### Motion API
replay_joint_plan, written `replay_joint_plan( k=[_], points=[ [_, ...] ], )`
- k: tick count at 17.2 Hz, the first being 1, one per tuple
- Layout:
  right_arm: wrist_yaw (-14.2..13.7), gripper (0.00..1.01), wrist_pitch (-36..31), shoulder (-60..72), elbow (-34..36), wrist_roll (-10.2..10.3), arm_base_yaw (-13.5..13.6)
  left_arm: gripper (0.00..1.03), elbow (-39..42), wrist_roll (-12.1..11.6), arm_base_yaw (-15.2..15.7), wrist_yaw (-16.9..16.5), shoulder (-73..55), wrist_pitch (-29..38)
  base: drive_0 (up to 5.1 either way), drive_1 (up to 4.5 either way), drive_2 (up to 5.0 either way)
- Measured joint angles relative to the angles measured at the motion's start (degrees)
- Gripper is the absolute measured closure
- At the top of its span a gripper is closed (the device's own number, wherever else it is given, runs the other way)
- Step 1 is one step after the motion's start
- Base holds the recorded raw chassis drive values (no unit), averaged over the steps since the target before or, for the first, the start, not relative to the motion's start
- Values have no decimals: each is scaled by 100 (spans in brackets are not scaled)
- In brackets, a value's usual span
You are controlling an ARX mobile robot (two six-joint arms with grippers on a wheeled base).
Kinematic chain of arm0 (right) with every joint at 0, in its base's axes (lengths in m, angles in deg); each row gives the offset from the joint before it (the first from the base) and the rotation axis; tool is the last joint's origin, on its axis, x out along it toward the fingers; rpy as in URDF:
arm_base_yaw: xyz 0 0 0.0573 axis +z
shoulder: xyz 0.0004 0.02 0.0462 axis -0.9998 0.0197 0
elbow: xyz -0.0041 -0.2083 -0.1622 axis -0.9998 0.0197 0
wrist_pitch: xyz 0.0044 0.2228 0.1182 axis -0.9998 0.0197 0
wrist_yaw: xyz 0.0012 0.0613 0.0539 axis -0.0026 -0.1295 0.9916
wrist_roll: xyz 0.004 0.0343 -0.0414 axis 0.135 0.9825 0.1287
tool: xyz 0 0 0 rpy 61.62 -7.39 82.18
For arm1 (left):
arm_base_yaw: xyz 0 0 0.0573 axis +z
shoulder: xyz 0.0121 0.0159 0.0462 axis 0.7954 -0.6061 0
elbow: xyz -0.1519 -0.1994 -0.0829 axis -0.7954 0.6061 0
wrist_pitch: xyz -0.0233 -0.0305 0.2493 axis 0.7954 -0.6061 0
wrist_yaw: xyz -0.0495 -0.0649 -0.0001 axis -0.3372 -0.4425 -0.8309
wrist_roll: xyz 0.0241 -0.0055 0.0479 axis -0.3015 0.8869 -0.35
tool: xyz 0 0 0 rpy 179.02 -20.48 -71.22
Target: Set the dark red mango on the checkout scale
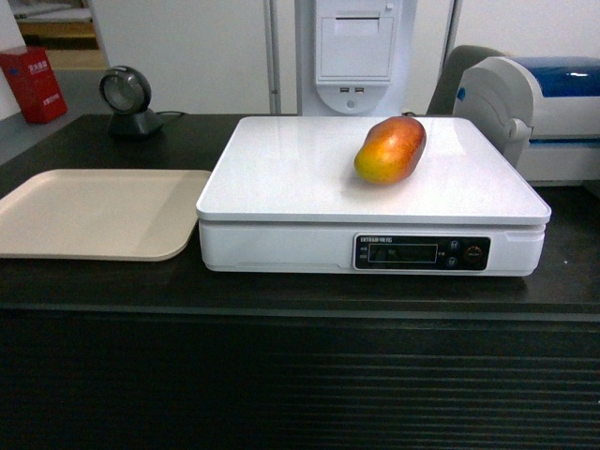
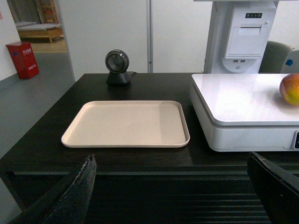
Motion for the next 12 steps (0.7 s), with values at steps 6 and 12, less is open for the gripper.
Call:
replay_joint_plan(
  k=[6,12],
  points=[
    [0,3,-9,0,0,0,0,5,0,0,0,2,0,11,0,0,0],
    [0,3,2,0,0,2,0,5,0,-2,0,-2,0,2,0,0,0]
  ],
)
